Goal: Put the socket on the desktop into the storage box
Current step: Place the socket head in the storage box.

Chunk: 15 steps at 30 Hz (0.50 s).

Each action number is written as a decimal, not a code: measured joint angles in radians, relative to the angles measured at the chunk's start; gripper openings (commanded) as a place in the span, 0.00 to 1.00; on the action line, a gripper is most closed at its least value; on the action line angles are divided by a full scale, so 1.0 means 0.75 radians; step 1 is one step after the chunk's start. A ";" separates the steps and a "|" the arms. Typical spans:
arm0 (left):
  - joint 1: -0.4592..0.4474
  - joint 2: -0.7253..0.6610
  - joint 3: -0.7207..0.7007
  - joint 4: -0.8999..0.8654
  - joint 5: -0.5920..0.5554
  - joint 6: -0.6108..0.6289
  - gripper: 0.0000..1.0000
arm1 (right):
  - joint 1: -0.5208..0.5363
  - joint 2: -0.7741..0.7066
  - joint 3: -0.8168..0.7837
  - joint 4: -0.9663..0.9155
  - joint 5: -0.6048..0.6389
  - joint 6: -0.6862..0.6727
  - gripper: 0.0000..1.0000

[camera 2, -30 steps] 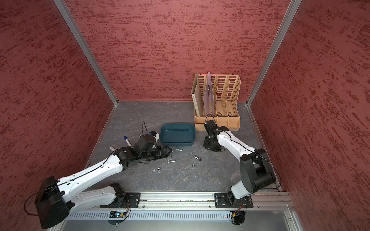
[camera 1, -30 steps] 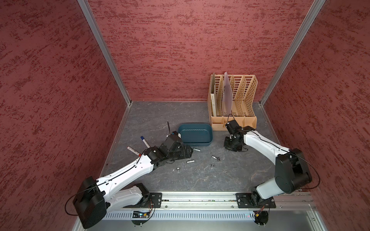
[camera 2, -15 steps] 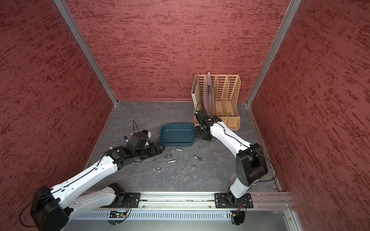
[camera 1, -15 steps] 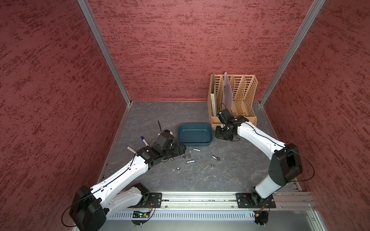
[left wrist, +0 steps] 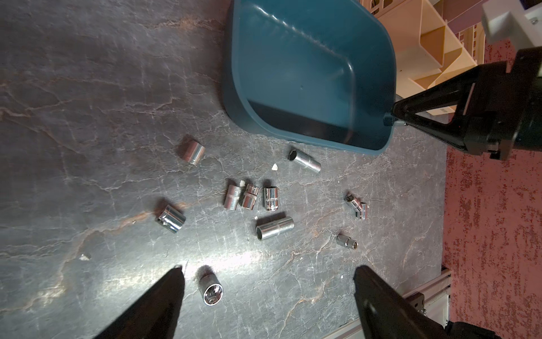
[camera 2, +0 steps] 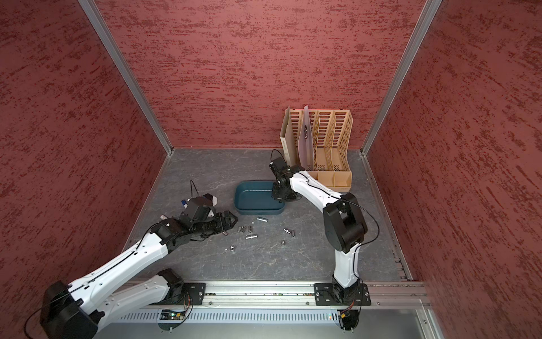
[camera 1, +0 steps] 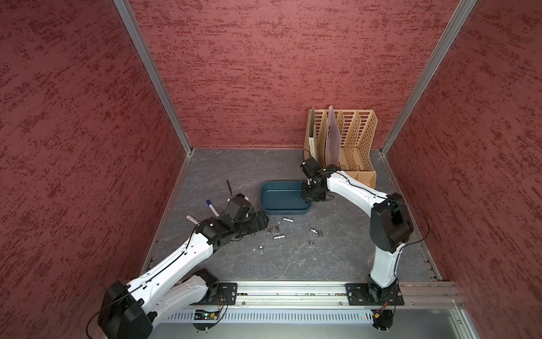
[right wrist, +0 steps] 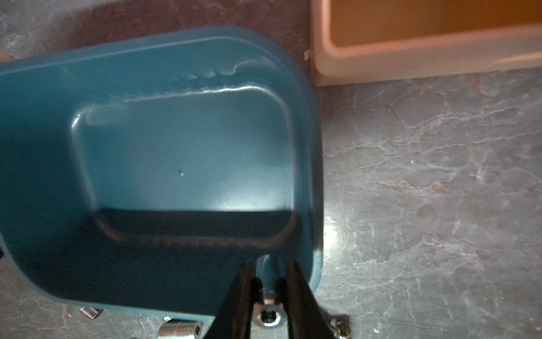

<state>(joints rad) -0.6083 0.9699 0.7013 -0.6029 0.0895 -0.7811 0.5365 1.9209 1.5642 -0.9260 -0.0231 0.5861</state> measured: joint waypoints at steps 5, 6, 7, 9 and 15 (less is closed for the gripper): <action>0.008 -0.001 -0.001 -0.010 0.014 -0.001 0.93 | 0.001 0.081 0.042 -0.004 0.002 -0.010 0.12; 0.010 -0.001 -0.001 -0.010 0.016 -0.001 0.93 | 0.001 0.095 0.049 -0.004 0.002 -0.013 0.12; 0.012 -0.001 -0.001 -0.010 0.018 -0.001 0.93 | 0.001 0.110 0.058 -0.004 0.002 -0.015 0.12; 0.012 0.002 -0.001 -0.010 0.020 -0.001 0.93 | 0.002 0.132 0.067 -0.003 0.002 -0.019 0.12; 0.016 0.016 0.000 -0.014 0.023 0.000 0.93 | 0.003 0.188 0.104 -0.006 0.003 -0.026 0.13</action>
<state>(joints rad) -0.5961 0.9817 0.7013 -0.6136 0.1066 -0.7811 0.5388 2.0617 1.6424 -0.9306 -0.0212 0.5663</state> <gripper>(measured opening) 0.933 0.206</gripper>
